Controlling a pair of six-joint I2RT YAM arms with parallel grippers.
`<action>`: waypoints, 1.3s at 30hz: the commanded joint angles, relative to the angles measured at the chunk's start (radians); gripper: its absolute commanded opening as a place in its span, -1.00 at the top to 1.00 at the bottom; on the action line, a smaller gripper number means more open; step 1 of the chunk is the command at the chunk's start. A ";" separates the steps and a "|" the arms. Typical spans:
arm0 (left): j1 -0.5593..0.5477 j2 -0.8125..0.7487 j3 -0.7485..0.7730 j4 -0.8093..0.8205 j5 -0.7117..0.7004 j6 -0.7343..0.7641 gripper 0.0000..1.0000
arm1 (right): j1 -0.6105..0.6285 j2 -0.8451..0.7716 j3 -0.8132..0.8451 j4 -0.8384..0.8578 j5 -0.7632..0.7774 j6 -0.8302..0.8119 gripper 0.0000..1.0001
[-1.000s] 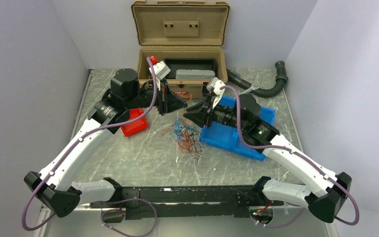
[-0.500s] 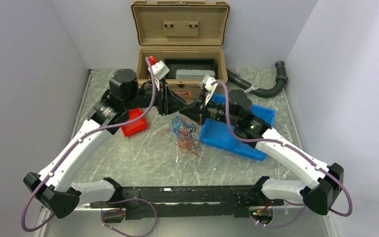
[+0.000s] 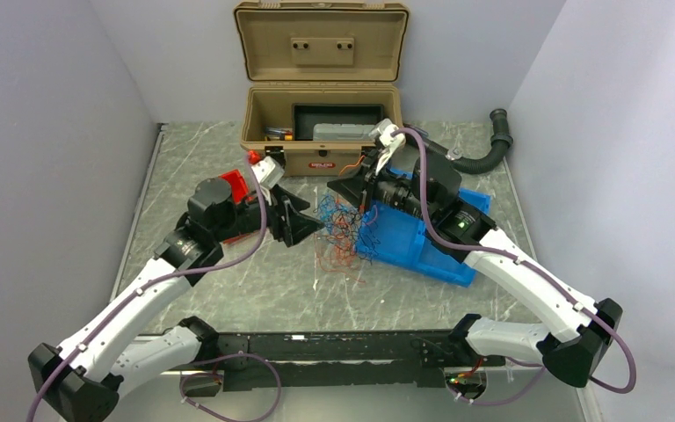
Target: Untangle the cables
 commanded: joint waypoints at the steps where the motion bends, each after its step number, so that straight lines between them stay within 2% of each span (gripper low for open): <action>1: 0.001 0.004 -0.069 0.178 -0.071 0.007 -0.47 | -0.001 -0.001 0.055 0.014 -0.016 0.037 1.00; 8: 0.020 0.112 -0.016 0.137 -0.137 -0.020 -0.53 | 0.000 -0.001 0.071 -0.003 -0.049 0.043 1.00; 15: 0.093 0.212 0.009 0.148 -0.049 -0.206 -0.49 | -0.002 -0.007 0.061 0.012 -0.053 0.051 1.00; 20: 0.095 0.265 -0.023 0.292 0.102 -0.347 -0.28 | -0.002 0.007 0.066 0.002 -0.048 0.046 1.00; 26: 0.095 0.286 -0.068 0.484 0.202 -0.477 -0.36 | -0.001 0.014 0.055 0.010 -0.045 0.045 1.00; 30: 0.093 0.288 -0.047 0.452 0.203 -0.501 -0.40 | -0.001 0.013 0.053 0.010 -0.044 0.044 1.00; 38: 0.037 0.318 -0.005 0.252 0.125 -0.510 -0.24 | -0.001 0.017 0.056 0.008 -0.042 0.040 1.00; 39: 0.031 0.319 -0.012 0.252 0.118 -0.513 -0.16 | -0.001 0.018 0.054 0.009 -0.043 0.041 1.00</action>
